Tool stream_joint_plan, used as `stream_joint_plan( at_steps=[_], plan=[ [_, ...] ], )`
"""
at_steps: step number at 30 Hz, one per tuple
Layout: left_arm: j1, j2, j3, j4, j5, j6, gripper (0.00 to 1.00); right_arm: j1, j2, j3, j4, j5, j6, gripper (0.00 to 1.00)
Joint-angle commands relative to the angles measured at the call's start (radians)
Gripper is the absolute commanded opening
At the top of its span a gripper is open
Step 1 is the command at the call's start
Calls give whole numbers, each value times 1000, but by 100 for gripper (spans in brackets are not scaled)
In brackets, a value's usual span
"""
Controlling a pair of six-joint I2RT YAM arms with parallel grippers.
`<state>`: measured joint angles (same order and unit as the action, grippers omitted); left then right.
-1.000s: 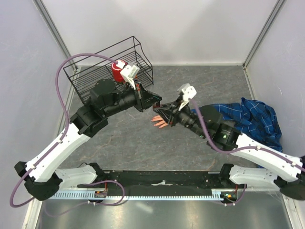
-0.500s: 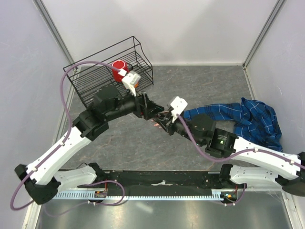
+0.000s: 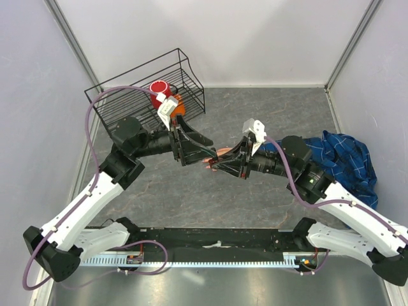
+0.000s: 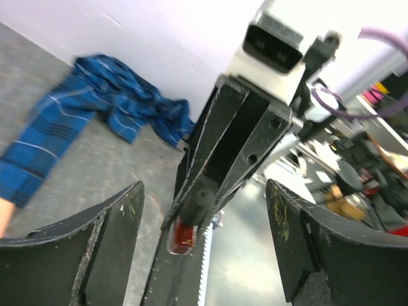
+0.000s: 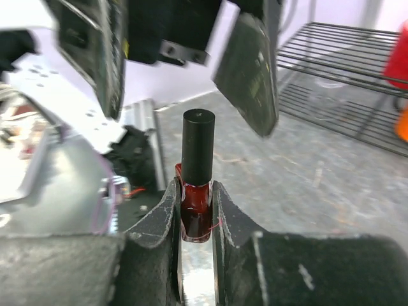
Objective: Paint the nails
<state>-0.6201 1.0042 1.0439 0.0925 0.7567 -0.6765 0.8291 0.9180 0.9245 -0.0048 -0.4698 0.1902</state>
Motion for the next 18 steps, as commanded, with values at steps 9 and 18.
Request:
stream_joint_plan(
  at_steps=[9,18],
  plan=[
    [6,34,-39,329,253,-189,55,-90,28,-13,316,-263,264,0],
    [6,62,33,218,231,-92,36,-94,90,17,292,-265,244,0]
  ],
)
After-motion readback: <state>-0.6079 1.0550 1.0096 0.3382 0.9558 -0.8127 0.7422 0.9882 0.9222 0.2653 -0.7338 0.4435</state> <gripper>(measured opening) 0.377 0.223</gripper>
